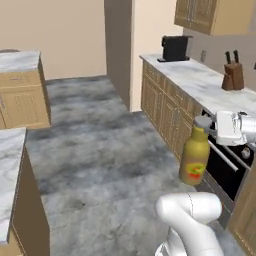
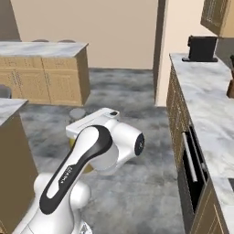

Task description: There is a wine glass and glass cup on the dining counter. Place the wine bottle next to the wine glass and the juice bottle next to the glass cup.

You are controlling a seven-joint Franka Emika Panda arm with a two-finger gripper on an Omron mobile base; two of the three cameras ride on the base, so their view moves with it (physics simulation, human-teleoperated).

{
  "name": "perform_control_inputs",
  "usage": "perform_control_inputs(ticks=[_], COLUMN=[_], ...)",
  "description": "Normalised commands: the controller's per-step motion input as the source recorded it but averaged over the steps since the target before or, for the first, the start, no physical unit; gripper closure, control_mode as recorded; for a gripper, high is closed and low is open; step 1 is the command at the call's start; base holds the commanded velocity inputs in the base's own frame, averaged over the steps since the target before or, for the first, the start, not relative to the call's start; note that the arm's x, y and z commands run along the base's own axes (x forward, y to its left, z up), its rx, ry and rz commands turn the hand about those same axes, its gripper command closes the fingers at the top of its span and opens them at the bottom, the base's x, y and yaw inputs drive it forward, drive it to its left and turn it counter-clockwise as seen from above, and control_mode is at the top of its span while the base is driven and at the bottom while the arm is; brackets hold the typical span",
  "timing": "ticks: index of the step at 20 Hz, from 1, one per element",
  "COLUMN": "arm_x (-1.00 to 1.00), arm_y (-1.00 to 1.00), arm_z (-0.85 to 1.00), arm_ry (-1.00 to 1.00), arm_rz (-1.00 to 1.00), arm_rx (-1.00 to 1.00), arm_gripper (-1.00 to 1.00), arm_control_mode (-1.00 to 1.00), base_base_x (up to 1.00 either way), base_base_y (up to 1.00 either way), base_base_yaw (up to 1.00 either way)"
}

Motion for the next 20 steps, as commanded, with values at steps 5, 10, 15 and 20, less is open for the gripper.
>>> perform_control_inputs(ticks=[5,10,15,20], arm_x=[0.00,0.00,0.00,0.00], arm_y=[0.00,0.00,0.00,0.00], arm_z=[0.00,0.00,0.00,0.00], arm_ry=[0.00,0.00,0.00,0.00], arm_rz=[0.00,0.00,0.00,0.00], arm_rx=[0.00,0.00,0.00,0.00], arm_gripper=[1.00,1.00,1.00,1.00], arm_control_mode=[1.00,1.00,1.00,1.00], base_base_x=[1.00,1.00,1.00,0.99], base_base_y=[-0.02,-0.08,-0.11,-0.33], base_base_yaw=[0.44,0.46,0.50,0.56])
